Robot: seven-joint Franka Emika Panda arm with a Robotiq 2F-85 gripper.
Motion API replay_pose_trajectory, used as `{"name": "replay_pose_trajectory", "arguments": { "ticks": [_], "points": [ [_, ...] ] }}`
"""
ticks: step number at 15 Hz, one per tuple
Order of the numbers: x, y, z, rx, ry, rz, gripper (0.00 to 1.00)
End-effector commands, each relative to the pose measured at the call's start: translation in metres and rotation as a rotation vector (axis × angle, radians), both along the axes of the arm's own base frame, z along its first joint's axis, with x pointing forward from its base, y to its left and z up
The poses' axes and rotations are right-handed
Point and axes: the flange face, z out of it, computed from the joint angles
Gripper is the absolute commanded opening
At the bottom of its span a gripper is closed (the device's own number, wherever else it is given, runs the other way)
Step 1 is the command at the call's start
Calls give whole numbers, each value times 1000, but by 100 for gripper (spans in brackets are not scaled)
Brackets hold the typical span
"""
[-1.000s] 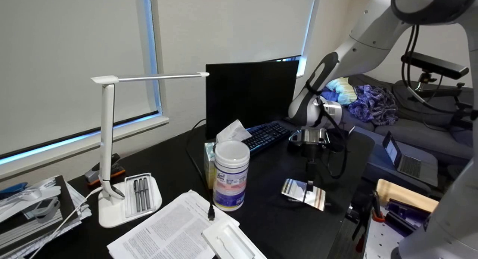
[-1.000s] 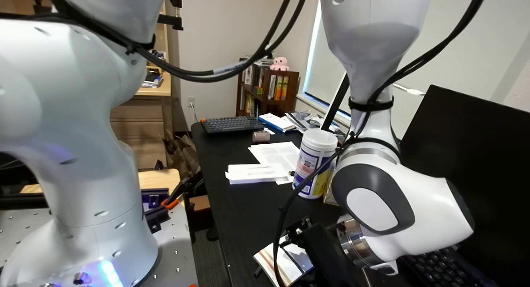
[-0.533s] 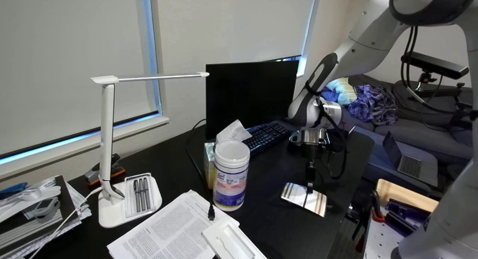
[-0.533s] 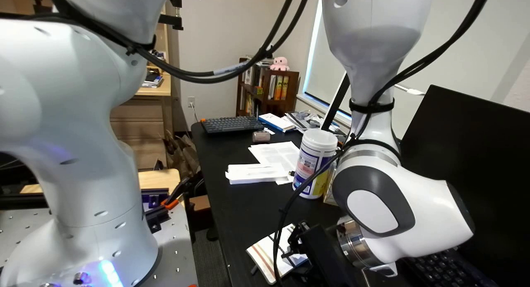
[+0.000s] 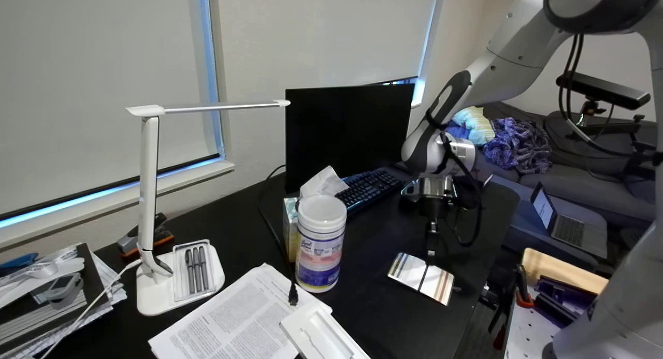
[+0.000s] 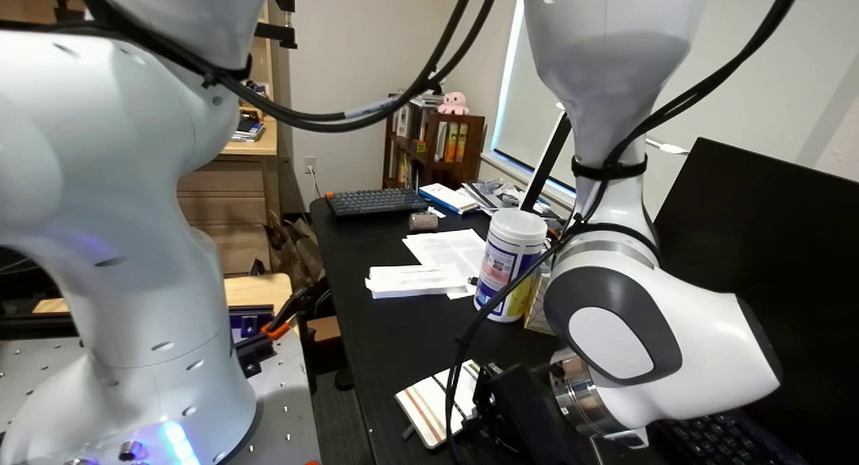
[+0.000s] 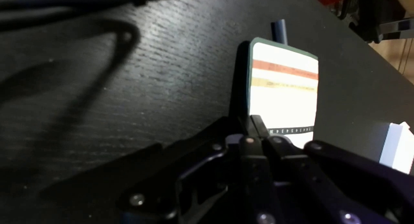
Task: Put the charging cables to the right and the other objects to the left
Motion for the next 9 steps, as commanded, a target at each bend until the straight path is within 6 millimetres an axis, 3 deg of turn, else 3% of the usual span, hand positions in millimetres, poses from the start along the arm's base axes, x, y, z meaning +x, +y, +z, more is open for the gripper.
{"name": "replay_pose_trajectory", "arguments": {
  "ticks": [1, 5, 9],
  "points": [
    [-7, -4, 26, 32, -39, 22, 4],
    [-2, -28, 57, -27, -124, -50, 3],
    [4, -65, 92, -62, -199, -159, 3]
  ]
}}
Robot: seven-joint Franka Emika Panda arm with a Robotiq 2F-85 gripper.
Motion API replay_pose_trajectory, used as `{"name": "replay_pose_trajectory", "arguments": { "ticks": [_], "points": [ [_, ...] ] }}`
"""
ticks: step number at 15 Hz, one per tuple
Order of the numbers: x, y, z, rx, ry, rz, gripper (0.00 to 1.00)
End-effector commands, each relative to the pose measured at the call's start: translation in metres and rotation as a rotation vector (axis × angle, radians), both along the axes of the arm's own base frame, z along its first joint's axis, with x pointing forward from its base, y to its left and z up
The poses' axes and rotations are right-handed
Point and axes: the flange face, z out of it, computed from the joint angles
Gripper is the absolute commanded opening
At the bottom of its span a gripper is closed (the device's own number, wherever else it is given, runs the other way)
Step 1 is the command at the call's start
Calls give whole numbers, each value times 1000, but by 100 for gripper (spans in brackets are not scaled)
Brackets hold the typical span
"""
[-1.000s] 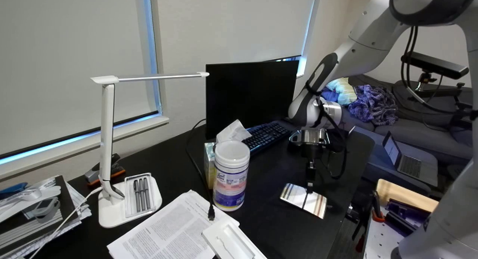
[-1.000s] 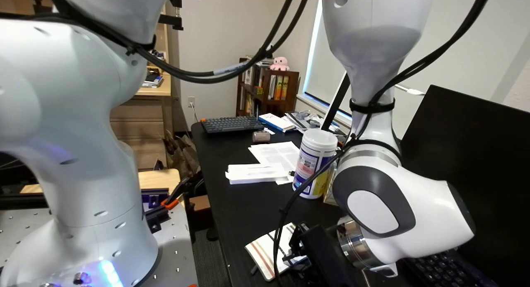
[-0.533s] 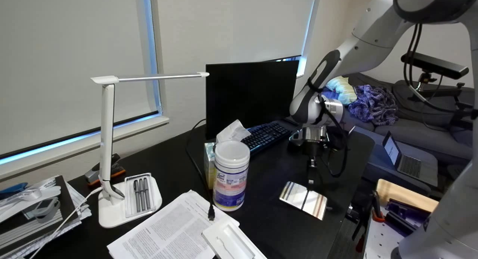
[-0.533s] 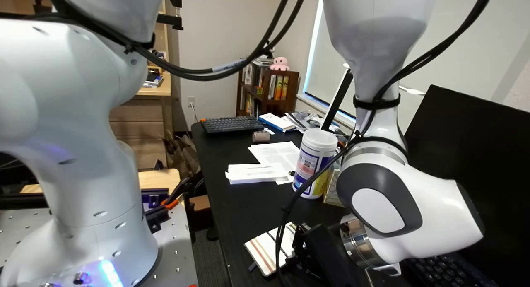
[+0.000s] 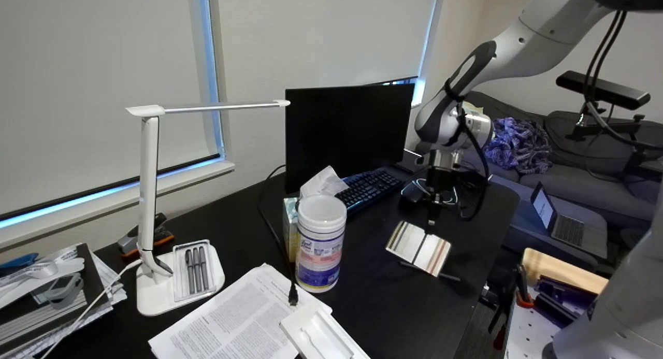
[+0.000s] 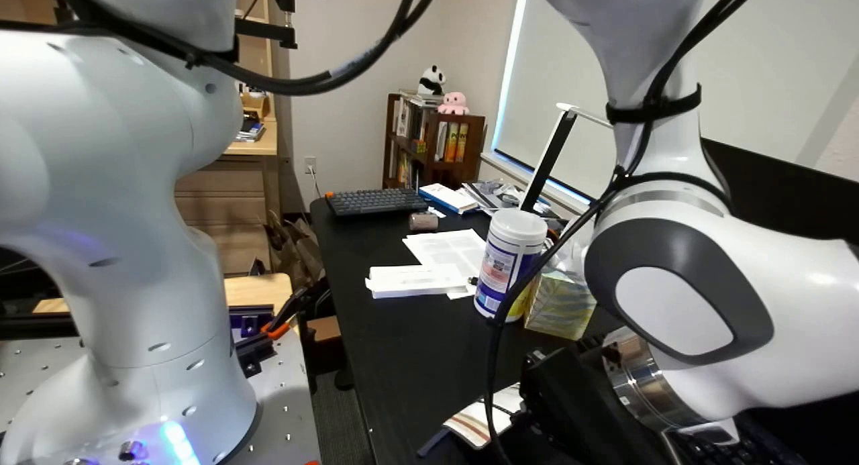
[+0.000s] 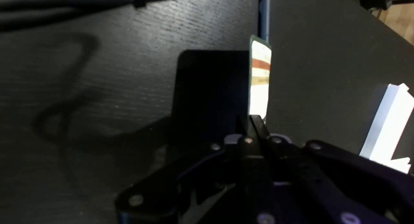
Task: Put the charging cables to the right and the other objects to the left
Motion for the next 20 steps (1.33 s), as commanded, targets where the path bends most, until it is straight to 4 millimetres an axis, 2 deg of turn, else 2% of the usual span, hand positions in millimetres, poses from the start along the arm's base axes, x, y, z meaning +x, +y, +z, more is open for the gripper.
{"name": "replay_pose_trajectory", "arguments": {
  "ticks": [1, 6, 11, 16, 18, 20],
  "points": [
    [-3, -29, 36, -25, -90, -106, 3],
    [3, -68, 73, -66, -166, -257, 3],
    [6, -92, 84, -144, -197, -349, 3],
    [10, -117, 84, -310, -230, -480, 3],
    [9, -122, 77, -376, -238, -504, 3],
    [9, -119, 63, -440, -241, -503, 3]
  ]
}}
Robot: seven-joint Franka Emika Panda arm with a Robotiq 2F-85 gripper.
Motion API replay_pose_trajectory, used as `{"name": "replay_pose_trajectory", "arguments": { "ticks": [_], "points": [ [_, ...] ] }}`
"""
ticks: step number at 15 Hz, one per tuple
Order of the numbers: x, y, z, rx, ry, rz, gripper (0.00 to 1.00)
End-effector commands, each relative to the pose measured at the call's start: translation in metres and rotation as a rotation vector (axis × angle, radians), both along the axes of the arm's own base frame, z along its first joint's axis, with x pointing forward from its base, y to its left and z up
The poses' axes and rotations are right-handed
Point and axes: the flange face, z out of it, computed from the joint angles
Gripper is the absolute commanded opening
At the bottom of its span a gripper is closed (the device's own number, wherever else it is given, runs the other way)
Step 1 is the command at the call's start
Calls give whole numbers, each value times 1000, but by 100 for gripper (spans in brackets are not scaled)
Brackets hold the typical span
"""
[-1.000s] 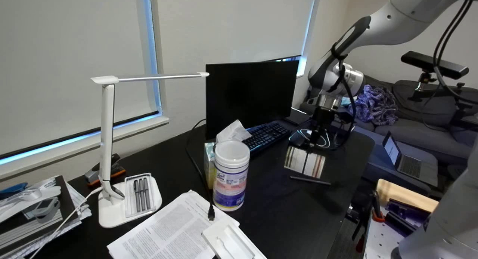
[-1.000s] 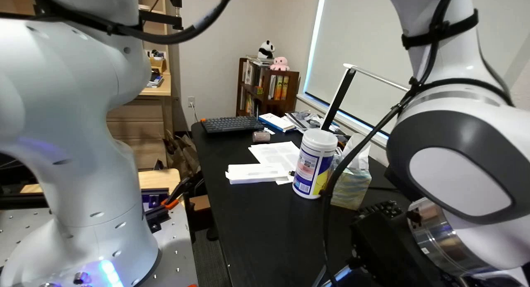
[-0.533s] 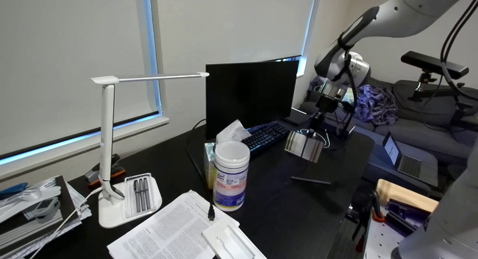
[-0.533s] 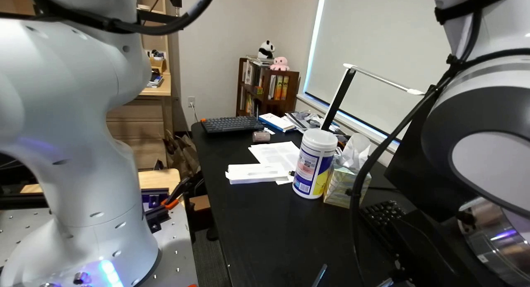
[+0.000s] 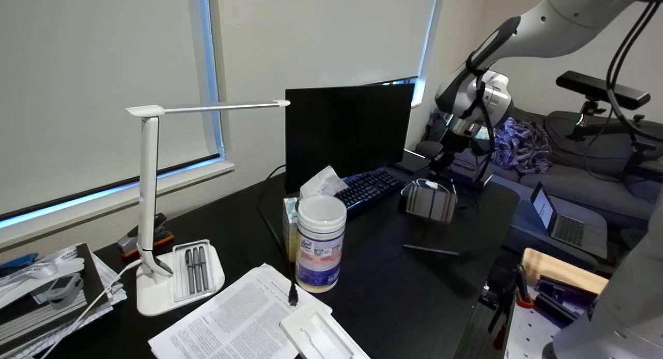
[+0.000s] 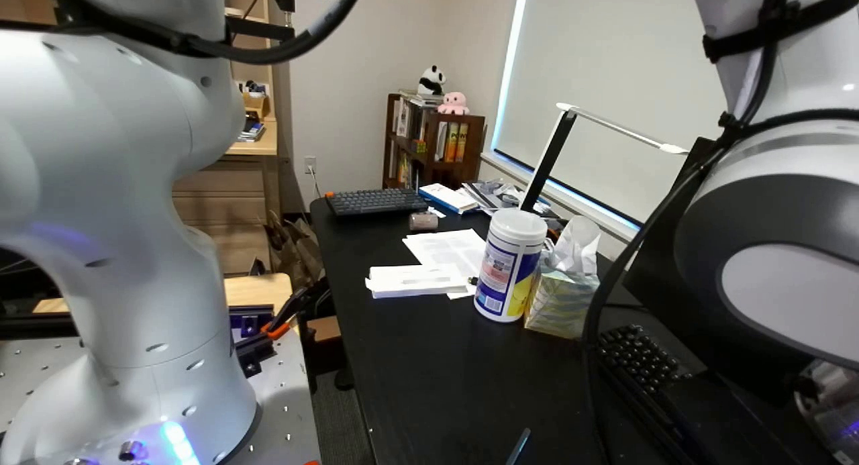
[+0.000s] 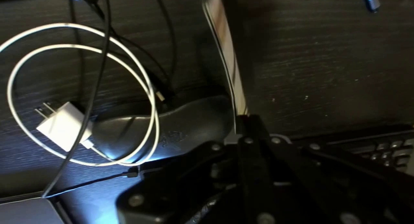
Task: Put the charging cables to the right and the other objects to the left
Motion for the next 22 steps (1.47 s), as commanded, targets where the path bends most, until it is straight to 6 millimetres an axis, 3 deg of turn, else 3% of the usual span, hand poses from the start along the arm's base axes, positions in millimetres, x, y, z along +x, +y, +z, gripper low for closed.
{"name": "replay_pose_trajectory", "arguments": {
  "ticks": [1, 5, 8, 9, 11, 15, 19, 22],
  "points": [
    [-1, 8, -27, -107, 29, -22, 3],
    [-13, 39, -79, -164, 124, 40, 3],
    [-22, 68, -103, -127, 179, 100, 4],
    [-26, 77, -105, -105, 194, 130, 29],
    [-30, 94, -110, -104, 202, 161, 32],
    [-38, 119, -116, -92, 232, 230, 58],
    [-47, 133, -120, -40, 274, 281, 84],
    [-47, 129, -117, -86, 250, 234, 99]
  ]
}}
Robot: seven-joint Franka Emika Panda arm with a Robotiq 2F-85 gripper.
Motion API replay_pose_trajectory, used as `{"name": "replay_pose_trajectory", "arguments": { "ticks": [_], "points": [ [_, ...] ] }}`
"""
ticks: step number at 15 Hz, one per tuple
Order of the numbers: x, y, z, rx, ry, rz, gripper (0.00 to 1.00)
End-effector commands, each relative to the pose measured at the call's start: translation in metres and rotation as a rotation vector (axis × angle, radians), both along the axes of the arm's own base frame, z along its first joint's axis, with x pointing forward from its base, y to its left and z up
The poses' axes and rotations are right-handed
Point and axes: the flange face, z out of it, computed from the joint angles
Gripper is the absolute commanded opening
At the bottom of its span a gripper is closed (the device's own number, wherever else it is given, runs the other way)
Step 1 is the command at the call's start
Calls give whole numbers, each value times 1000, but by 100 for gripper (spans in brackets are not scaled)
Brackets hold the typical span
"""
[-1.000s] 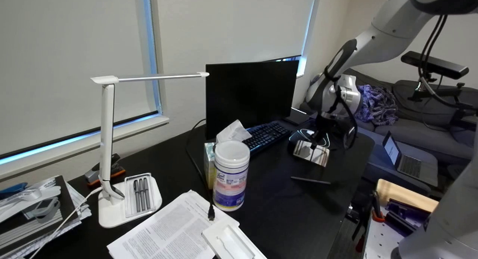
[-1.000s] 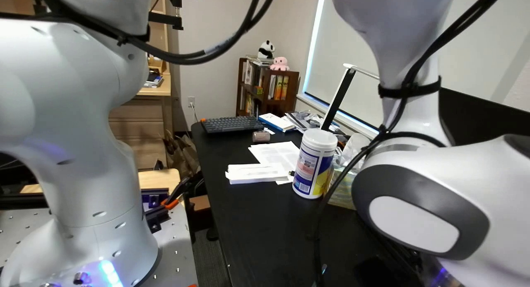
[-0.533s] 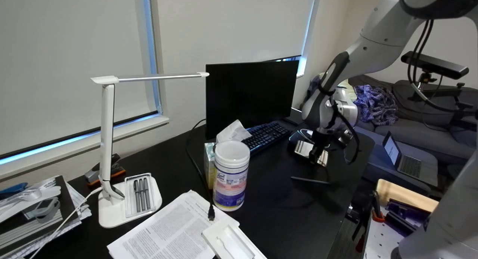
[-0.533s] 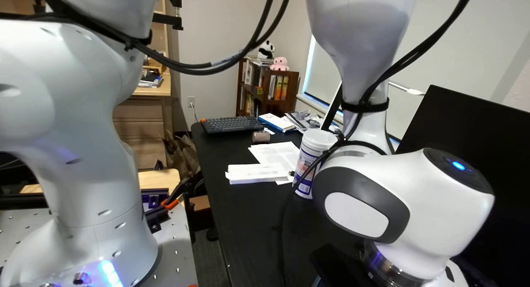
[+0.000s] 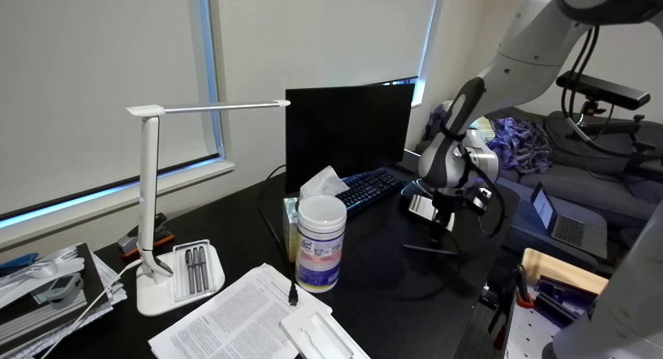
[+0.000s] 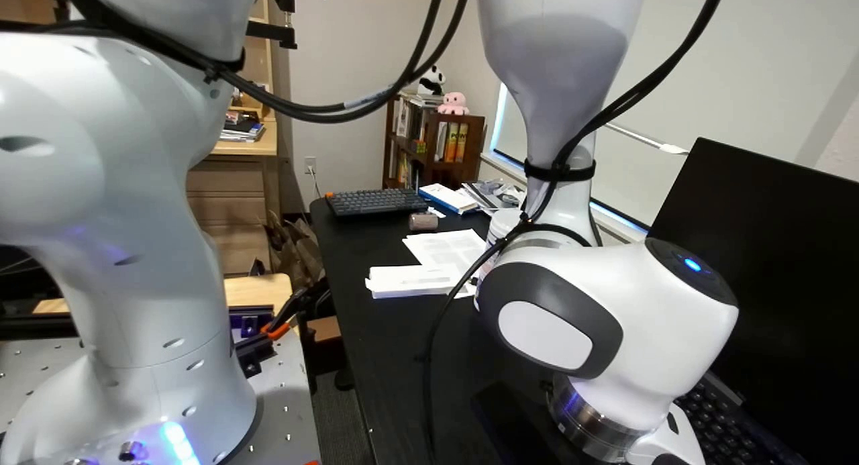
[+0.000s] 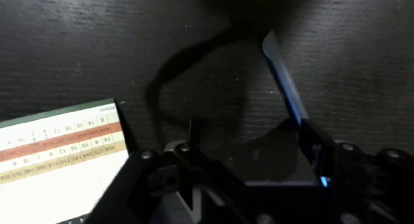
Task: Put the charging cables to the right and the other objects to the left
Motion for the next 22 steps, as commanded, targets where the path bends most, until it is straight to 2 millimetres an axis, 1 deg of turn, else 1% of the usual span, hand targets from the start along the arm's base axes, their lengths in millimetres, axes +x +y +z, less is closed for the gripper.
{"name": "replay_pose_trajectory", "arguments": {
  "ticks": [1, 4, 7, 10, 13, 14, 15, 16, 17, 19, 20, 22],
  "points": [
    [-6, -2, 12, -24, -21, 3, 100],
    [-7, -5, 14, -17, -18, 11, 100],
    [-10, 4, 14, -21, -12, 107, 100],
    [-16, 19, 8, -37, 18, 243, 100],
    [-14, 38, 7, -81, -2, 402, 100],
    [-15, 44, 6, -106, -17, 452, 82],
    [-16, 48, 5, -123, -26, 500, 73],
    [-17, 53, 4, -137, -35, 544, 67],
    [-18, 56, 4, -144, -47, 578, 58],
    [-24, 60, 2, -151, -71, 627, 45],
    [-27, 60, 0, -152, -80, 646, 39],
    [-31, 67, 1, -149, -82, 670, 27]
  ]
}}
